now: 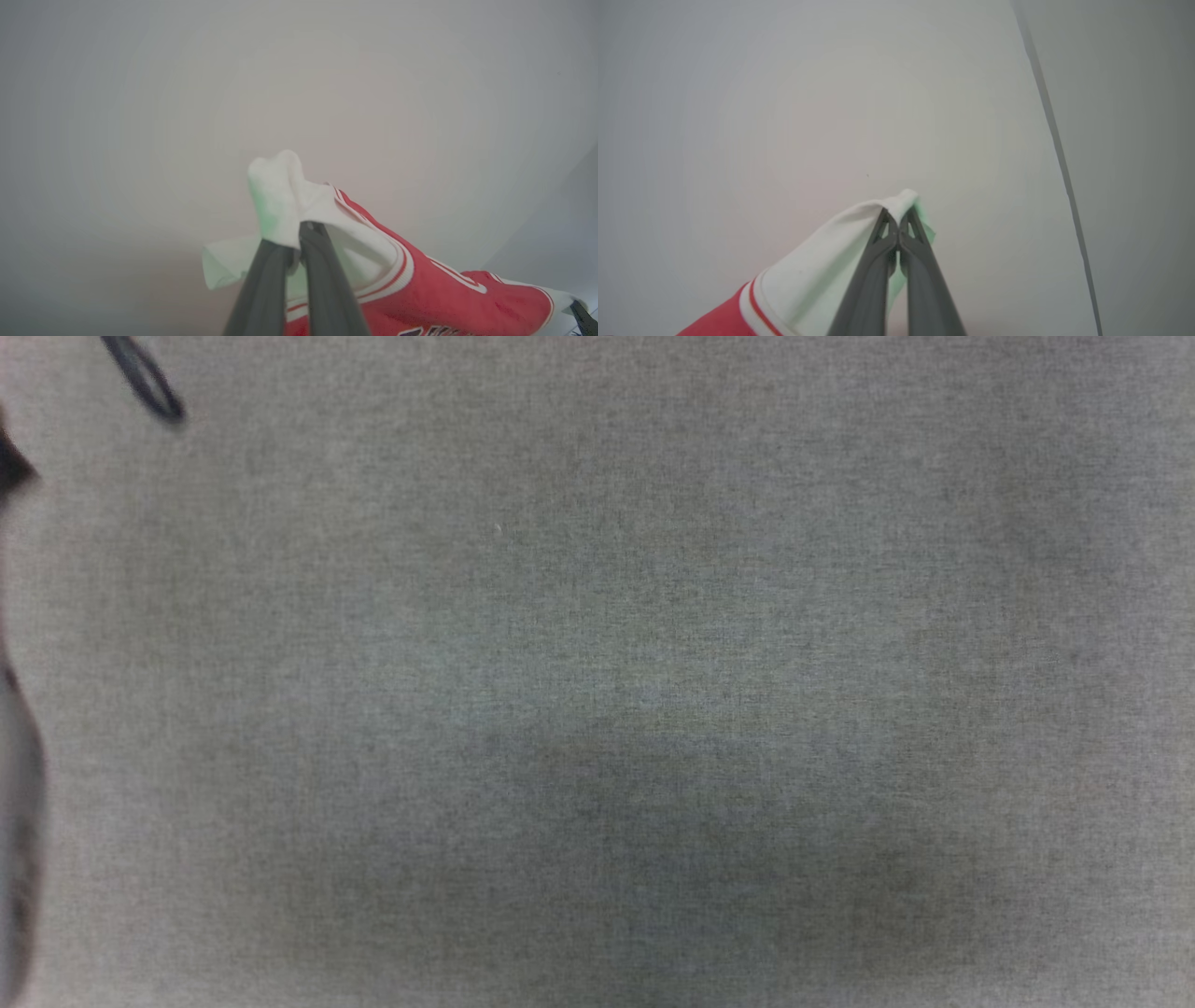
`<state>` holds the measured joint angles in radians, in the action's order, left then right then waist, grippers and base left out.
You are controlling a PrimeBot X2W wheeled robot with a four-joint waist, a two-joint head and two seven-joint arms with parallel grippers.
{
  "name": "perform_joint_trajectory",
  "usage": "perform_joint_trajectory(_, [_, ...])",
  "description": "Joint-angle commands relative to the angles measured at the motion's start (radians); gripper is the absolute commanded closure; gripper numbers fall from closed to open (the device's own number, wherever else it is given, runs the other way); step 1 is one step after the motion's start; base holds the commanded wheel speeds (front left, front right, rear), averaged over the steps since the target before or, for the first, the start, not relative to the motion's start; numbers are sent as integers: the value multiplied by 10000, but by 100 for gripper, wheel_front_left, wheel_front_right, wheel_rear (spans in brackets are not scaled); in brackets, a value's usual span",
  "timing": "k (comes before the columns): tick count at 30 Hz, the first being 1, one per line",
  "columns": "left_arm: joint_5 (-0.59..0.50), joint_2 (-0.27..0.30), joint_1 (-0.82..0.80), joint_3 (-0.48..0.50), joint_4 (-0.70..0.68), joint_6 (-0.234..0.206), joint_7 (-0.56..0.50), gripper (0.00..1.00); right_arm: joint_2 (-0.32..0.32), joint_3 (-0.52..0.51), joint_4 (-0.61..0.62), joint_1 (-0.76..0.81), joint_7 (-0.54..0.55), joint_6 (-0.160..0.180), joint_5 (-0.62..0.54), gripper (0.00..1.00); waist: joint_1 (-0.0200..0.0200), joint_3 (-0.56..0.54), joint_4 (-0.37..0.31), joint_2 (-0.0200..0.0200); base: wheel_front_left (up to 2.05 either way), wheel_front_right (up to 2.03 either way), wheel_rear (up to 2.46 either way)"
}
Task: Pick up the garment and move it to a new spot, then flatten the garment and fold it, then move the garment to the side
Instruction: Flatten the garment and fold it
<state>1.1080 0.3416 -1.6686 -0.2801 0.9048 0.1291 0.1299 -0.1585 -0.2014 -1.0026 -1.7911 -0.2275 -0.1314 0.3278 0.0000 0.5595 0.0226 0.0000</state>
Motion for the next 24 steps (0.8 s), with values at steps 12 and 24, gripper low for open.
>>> perform_joint_trajectory(12, [2648, 681, 6066, -547, -3957, 27, -777, 100, -1204, 2804, 3912, 6029, 1283, 15, 3103, 100, 0, -1467, -74, 0, 0, 0, 0])
perform_joint_trajectory(24, [3257, 1202, 11638, -460, -7291, -38, 371, 100, -1648, 1110, 9354, 12351, 3392, 15, 3715, 100, 0, -2623, -156, 0, 0, 0, 0])
